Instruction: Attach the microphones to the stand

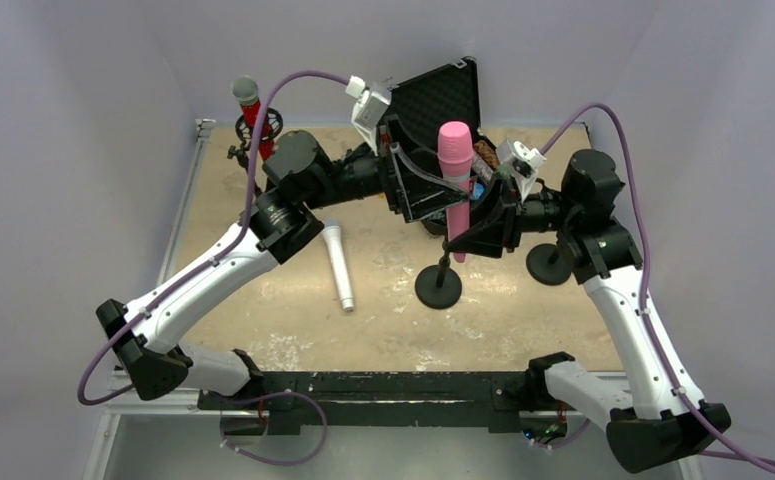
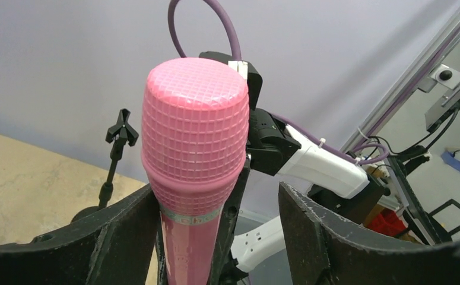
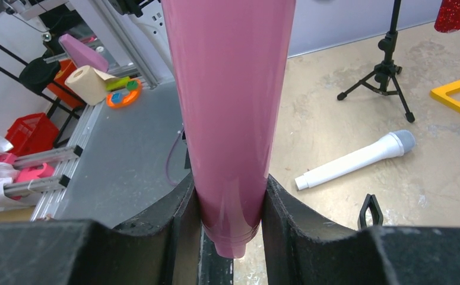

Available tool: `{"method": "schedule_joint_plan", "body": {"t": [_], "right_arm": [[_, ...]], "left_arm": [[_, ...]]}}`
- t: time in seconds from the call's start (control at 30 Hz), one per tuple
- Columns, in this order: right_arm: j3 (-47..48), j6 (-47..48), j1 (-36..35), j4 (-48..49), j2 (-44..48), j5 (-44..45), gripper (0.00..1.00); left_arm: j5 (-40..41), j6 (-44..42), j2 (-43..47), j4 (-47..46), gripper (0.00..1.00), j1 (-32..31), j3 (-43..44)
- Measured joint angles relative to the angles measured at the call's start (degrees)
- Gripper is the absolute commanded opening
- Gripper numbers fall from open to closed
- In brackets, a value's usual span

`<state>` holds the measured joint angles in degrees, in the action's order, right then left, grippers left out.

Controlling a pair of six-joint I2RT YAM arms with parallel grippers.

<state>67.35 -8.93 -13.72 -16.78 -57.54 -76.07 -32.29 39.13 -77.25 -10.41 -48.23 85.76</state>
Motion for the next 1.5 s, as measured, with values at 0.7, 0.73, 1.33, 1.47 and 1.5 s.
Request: {"method": "schedule_joint_plan", "body": {"t": [0.7,0.73,1.33,1.47,1.5], "right_arm": [[0.5,10.8,-0.9,-10.3,-0.1,1.8,0.93],[1.3,13.8,-0.7,-13.1,0.3,2.8,0.96],[5.6,58.1,0.7,-32.6,-3.2,18.7,0.98],[4.6,57.8,0.7,-32.0,-5.5,18.7,0.98],[4.3,57.5,0.7,-31.8,-5.4,18.5,0.98]], "left_arm": [[-0.2,-7.9,0.6,6.1,0.0,-0.3,-2.6],[-0.2,-8.9,2.6,7.0,0.0,0.2,-4.0],[2.7,-34.6,29.5,34.4,0.0,1.7,-24.7],[3.4,-34.9,32.5,34.2,0.0,1.7,-30.2],[3.5,-34.9,32.9,34.1,0.0,1.7,-30.9]]}}
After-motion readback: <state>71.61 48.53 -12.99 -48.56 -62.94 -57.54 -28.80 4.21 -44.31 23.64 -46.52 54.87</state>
